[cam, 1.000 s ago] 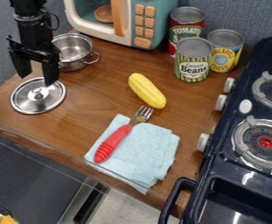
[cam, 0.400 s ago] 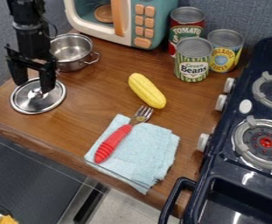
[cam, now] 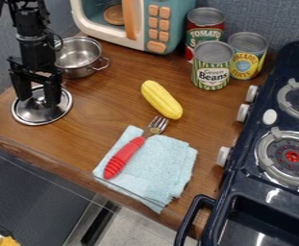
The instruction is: Moved the pot lid to the centre of the table
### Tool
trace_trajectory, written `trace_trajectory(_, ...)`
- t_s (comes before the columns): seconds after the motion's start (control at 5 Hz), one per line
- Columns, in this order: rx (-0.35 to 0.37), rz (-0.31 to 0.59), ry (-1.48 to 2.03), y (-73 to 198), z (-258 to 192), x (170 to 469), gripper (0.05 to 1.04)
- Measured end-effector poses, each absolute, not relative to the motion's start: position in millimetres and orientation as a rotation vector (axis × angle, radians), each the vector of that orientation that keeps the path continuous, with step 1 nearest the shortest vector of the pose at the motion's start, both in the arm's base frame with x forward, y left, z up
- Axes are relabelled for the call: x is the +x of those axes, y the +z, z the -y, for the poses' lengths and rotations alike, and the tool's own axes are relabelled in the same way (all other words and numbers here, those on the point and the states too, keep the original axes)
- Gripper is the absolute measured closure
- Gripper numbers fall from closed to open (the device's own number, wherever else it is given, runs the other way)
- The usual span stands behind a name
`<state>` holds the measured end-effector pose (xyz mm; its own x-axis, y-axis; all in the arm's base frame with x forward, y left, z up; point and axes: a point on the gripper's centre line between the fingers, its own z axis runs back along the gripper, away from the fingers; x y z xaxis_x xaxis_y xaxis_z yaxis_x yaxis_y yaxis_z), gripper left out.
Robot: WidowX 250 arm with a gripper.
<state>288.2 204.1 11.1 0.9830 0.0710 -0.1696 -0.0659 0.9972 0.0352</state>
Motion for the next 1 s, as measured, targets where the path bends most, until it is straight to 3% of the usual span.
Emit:
trace_trajectory(0.4, 0.031, -0.160, 0.072, 11.4, -204.4, 289.9, 0.140)
trace_trajectory(0.8, 0.028, -0.137, 0.059, 11.8, -202.0, 290.2, 0.725)
trace_trajectory(1.0, 0.028, -0.139, 0.057, 11.8, -201.6, 290.2, 0.810)
